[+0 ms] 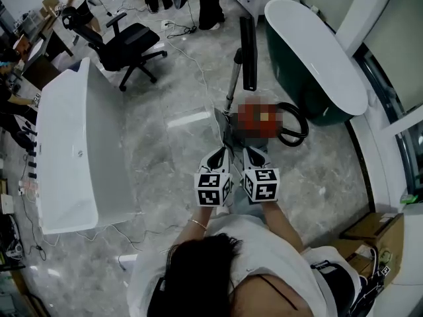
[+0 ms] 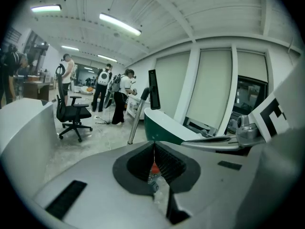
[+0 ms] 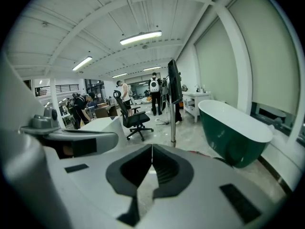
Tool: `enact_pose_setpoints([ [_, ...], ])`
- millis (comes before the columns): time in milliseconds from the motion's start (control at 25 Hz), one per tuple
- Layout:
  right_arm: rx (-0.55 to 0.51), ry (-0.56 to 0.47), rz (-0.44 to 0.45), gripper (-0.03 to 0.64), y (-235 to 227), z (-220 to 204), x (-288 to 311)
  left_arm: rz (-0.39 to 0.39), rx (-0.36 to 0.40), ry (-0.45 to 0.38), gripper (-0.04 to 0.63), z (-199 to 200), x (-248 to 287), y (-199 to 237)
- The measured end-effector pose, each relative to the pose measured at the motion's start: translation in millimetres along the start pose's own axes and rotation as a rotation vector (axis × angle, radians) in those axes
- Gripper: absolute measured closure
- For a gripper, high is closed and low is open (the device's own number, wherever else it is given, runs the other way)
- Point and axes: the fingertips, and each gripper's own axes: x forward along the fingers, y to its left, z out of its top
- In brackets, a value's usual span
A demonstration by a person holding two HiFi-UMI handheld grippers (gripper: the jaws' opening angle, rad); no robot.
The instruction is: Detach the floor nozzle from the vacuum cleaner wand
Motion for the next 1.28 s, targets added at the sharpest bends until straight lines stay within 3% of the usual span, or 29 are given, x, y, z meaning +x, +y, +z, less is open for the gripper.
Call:
enact_pose_setpoints([
  [760, 0.015, 0.014, 0.03, 0.601, -45.6, 25.0, 45.9, 0.064, 0.021, 0.034, 0.591, 15.2, 57.5, 7.0],
  [1000, -0.023, -0.035, 0.08, 0.601, -59.0, 58.6, 50.8, 0.088, 0.024, 0.013, 0.591, 29.2, 82.8, 3.0],
  [1280, 0.027, -0.093, 0.123, 0.601, -75.1, 99.3, 62.3, 0.126, 0.02, -0.011, 0.591, 46.0, 105.4, 8.6],
])
